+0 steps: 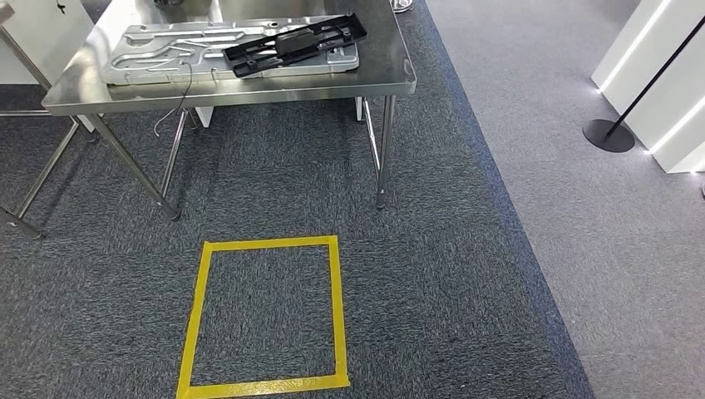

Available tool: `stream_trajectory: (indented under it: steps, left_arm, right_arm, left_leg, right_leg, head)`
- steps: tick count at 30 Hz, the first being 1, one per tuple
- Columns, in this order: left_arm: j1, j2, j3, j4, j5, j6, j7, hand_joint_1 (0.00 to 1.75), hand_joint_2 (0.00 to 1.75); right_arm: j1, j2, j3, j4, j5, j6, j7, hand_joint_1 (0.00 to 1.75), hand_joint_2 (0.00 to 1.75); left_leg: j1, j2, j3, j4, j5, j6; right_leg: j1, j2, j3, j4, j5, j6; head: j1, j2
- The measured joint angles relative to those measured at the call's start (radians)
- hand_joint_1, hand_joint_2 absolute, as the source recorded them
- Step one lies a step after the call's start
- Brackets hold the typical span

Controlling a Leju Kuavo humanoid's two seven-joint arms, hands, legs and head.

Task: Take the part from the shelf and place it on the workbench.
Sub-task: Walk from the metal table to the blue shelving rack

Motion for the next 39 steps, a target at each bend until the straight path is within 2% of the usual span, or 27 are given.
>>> stream_trajectory:
  steps: [1,2,3,5,7,8,9,11,12,13,14,15,17,18,19,22,23,25,27,28,29,30,32,33,34,37,39]
  left_arm:
    - [0.006,0.000,0.020,0.000,-0.022,-0.003,0.003,0.00,1.75]
    - [0.013,0.001,0.039,0.000,-0.042,-0.006,0.006,0.00,1.75]
    - [0.019,0.001,0.058,0.000,-0.063,-0.010,0.008,0.00,1.75]
    - [0.027,0.002,0.099,0.000,-0.103,-0.017,0.010,0.00,1.75]
    - [0.031,0.001,0.141,-0.002,-0.146,-0.024,0.013,0.00,0.87]
    - [0.034,0.001,0.162,-0.005,-0.168,-0.027,0.015,0.00,0.44]
    - [0.038,0.001,0.182,-0.008,-0.190,-0.030,0.018,0.00,0.00]
    - [0.047,0.001,0.223,-0.017,-0.232,-0.036,0.024,0.00,0.00]
    - [0.052,0.001,0.243,-0.023,-0.253,-0.040,0.027,0.00,0.00]
    - [0.056,0.001,0.263,-0.029,-0.273,-0.043,0.029,0.00,0.00]
    - [0.059,0.001,0.283,-0.037,-0.294,-0.046,0.031,0.00,0.00]
    - [0.061,0.001,0.302,-0.045,-0.314,-0.049,0.033,0.00,0.00]
    - [0.061,0.001,0.342,-0.065,-0.354,-0.054,0.036,0.00,0.00]
    - [0.060,0.001,0.362,-0.074,-0.374,-0.058,0.037,0.00,0.00]
    - [0.060,0.001,0.383,-0.082,-0.394,-0.062,0.039,0.00,0.00]
    - [0.065,0.002,0.446,-0.100,-0.455,-0.069,0.044,0.00,0.00]
    - [0.069,0.003,0.468,-0.103,-0.476,-0.073,0.046,0.00,0.00]
    - [0.080,0.005,0.512,-0.107,-0.519,-0.080,0.050,0.00,0.00]
    - [0.096,0.007,0.555,-0.108,-0.560,-0.085,0.054,0.00,0.00]
    - [0.106,0.009,0.575,-0.108,-0.580,-0.087,0.056,0.00,0.00]
    - [0.116,0.011,0.595,-0.107,-0.600,-0.091,0.058,0.00,0.00]
    - [0.126,0.013,0.615,-0.107,-0.620,-0.094,0.060,0.00,0.00]
    - [0.145,0.018,0.656,-0.106,-0.661,-0.100,0.064,0.00,0.00]
    - [0.153,0.020,0.677,-0.106,-0.680,-0.103,0.066,0.00,0.00]
    - [0.160,0.021,0.698,-0.106,-0.699,-0.105,0.067,0.00,0.00]
    - [0.178,0.023,0.763,-0.106,-0.760,-0.116,0.073,0.00,0.00]
    - [0.182,0.024,0.806,-0.110,-0.802,-0.122,0.076,0.00,0.00]
  right_arm:
    - [0.000,0.000,0.018,-0.007,-0.018,0.001,0.000,0.00,1.75]
    - [0.000,-0.001,0.035,-0.013,-0.035,0.002,0.000,0.00,1.31]
    - [0.000,-0.002,0.052,-0.019,-0.052,0.003,0.000,0.00,0.87]
    - [0.002,-0.005,0.087,-0.029,-0.086,0.007,-0.001,0.00,0.00]
    - [0.004,-0.010,0.122,-0.037,-0.121,0.013,-0.001,0.00,0.00]
    - [0.007,-0.012,0.140,-0.040,-0.139,0.015,-0.002,0.00,0.00]
    - [0.011,-0.014,0.158,-0.043,-0.156,0.017,-0.003,0.00,0.00]
    - [0.024,-0.016,0.193,-0.044,-0.191,0.020,-0.004,0.00,0.00]
    - [0.032,-0.017,0.210,-0.044,-0.209,0.021,-0.004,0.00,0.00]
    - [0.042,-0.018,0.227,-0.044,-0.226,0.022,-0.004,0.00,0.00]
    - [0.052,-0.019,0.244,-0.044,-0.243,0.024,-0.004,0.00,0.00]
    - [0.062,-0.021,0.261,-0.044,-0.259,0.027,-0.004,0.00,0.00]
    - [0.077,-0.025,0.295,-0.043,-0.292,0.033,-0.005,0.00,0.00]
    - [0.083,-0.027,0.311,-0.043,-0.309,0.035,-0.006,0.00,0.00]
    - [0.088,-0.028,0.329,-0.043,-0.325,0.037,-0.007,0.00,0.00]
    - [0.103,-0.033,0.382,-0.043,-0.377,0.039,-0.007,0.00,0.00]
    - [0.106,-0.034,0.401,-0.043,-0.394,0.041,-0.008,0.00,0.00]
    - [0.109,-0.038,0.439,-0.048,-0.430,0.047,-0.009,0.00,0.00]
    - [0.109,-0.043,0.474,-0.057,-0.464,0.052,-0.010,0.00,0.00]
    - [0.108,-0.045,0.491,-0.064,-0.481,0.054,-0.011,0.00,0.00]
    - [0.107,-0.047,0.508,-0.073,-0.498,0.055,-0.013,0.00,0.00]
    - [0.105,-0.048,0.525,-0.083,-0.515,0.056,-0.014,0.00,0.00]
    - [0.100,-0.050,0.561,-0.103,-0.549,0.059,-0.017,0.00,0.00]
    - [0.098,-0.051,0.579,-0.113,-0.565,0.061,-0.018,0.00,0.00]
    - [0.096,-0.053,0.597,-0.121,-0.582,0.064,-0.018,0.00,0.00]
    - [0.097,-0.060,0.651,-0.137,-0.633,0.071,-0.019,0.00,0.00]
    - [0.104,-0.065,0.687,-0.141,-0.667,0.074,-0.020,0.00,0.00]
  left_leg:
    - [0.001,0.000,0.040,-0.072,0.028,0.002]
    - [0.001,0.000,0.073,-0.139,0.046,0.004]
    - [0.000,-0.001,0.094,-0.183,0.055,0.010]
    - [-0.005,-0.002,0.098,-0.206,0.053,0.023]
    - [-0.004,-0.003,0.095,-0.208,0.060,0.038]
    - [-0.003,-0.002,0.095,-0.211,0.064,0.044]
    - [-0.001,0.000,0.094,-0.214,0.067,0.050]
    - [-0.002,0.003,0.089,-0.214,0.071,0.057]
    - [-0.003,0.003,0.087,-0.214,0.071,0.058]
    - [-0.004,0.003,0.085,-0.213,0.072,0.059]
    - [-0.005,0.003,0.086,-0.213,0.072,0.059]
    - [-0.005,0.002,0.087,-0.213,0.072,0.058]
    - [-0.007,0.001,0.090,-0.212,0.071,0.054]
    - [-0.008,0.001,0.090,-0.211,0.070,0.049]
    - [-0.009,0.002,0.089,-0.210,0.070,0.044]
    - [-0.008,0.002,0.088,-0.209,0.069,0.026]
    - [-0.008,0.001,0.084,-0.195,0.057,0.021]
    - [-0.006,0.000,0.047,-0.106,-0.001,0.013]
    - [-0.004,0.000,-0.014,0.029,-0.066,0.008]
    - [-0.002,0.000,-0.034,0.073,-0.078,0.005]
    - [-0.001,0.000,-0.035,0.078,-0.068,0.004]
    - [0.000,0.000,-0.017,0.041,-0.041,0.004]
    - [0.000,0.001,0.051,-0.101,0.027,0.008]
    - [-0.001,0.000,0.078,-0.159,0.047,0.013]
    - [-0.002,0.000,0.091,-0.192,0.056,0.018]
    - [-0.005,-0.001,0.091,-0.203,0.060,0.037]
    - [-0.003,0.000,0.090,-0.209,0.068,0.050]
  right_leg:
    - [0.000,0.001,-0.001,0.004,-0.002,0.003]
    - [0.001,0.002,-0.003,0.011,-0.004,0.008]
    - [0.003,0.003,-0.007,0.016,-0.005,0.013]
    - [0.005,0.003,-0.015,0.021,-0.003,0.026]
    - [0.003,0.003,-0.019,0.024,-0.005,0.038]
    - [0.002,0.004,-0.026,0.042,-0.020,0.043]
    - [0.000,0.005,-0.043,0.080,-0.046,0.048]
    - [-0.003,0.006,-0.101,0.212,-0.117,0.055]
    - [-0.004,0.006,-0.130,0.275,-0.141,0.057]
    - [-0.004,0.006,-0.144,0.310,-0.147,0.058]
    - [-0.004,0.006,-0.140,0.305,-0.133,0.057]
    - [-0.004,0.006,-0.116,0.256,-0.101,0.055]
    - [-0.002,0.006,-0.042,0.108,-0.036,0.046]
    - [0.001,0.006,-0.017,0.053,-0.017,0.040]
    - [0.003,0.006,-0.005,0.023,-0.011,0.035]
    - [0.005,0.006,-0.005,0.012,-0.008,0.020]
    - [0.002,0.005,-0.004,0.007,-0.005,0.013]
    - [-0.001,0.003,-0.004,0.001,0.000,0.001]
    - [0.000,0.002,-0.007,0.002,0.001,-0.003]
    - [0.001,0.002,-0.008,0.004,0.001,-0.003]
    - [0.001,0.003,-0.008,0.005,0.000,-0.002]
    - [0.001,0.003,-0.008,0.008,0.000,-0.001]
    - [0.002,0.004,-0.008,0.014,-0.004,0.004]
    - [0.003,0.004,-0.008,0.018,-0.007,0.009]
    - [0.005,0.004,-0.010,0.021,-0.008,0.014]
    - [0.003,0.004,-0.012,0.025,-0.009,0.033]
    - [0.000,0.006,-0.026,0.059,-0.038,0.044]
  head:
    - [0.000,0.000]
    - [0.000,0.000]
    - [0.000,0.000]
    - [0.000,0.000]
    - [0.000,0.000]
    - [0.000,0.000]
    - [0.000,0.000]
    - [0.000,0.000]
    - [0.000,0.000]
    - [0.000,0.000]
    - [0.000,0.000]
    - [0.000,0.000]
    - [0.000,0.000]
    - [0.000,0.000]
    - [0.000,0.000]
    - [0.000,0.000]
    - [0.000,0.000]
    - [0.000,0.000]
    - [0.000,0.000]
    - [0.000,0.000]
    - [0.000,0.000]
    - [0.000,0.000]
    - [0.000,0.000]
    - [0.000,0.000]
    - [0.000,0.000]
    - [0.000,0.000]
    - [0.000,0.000]
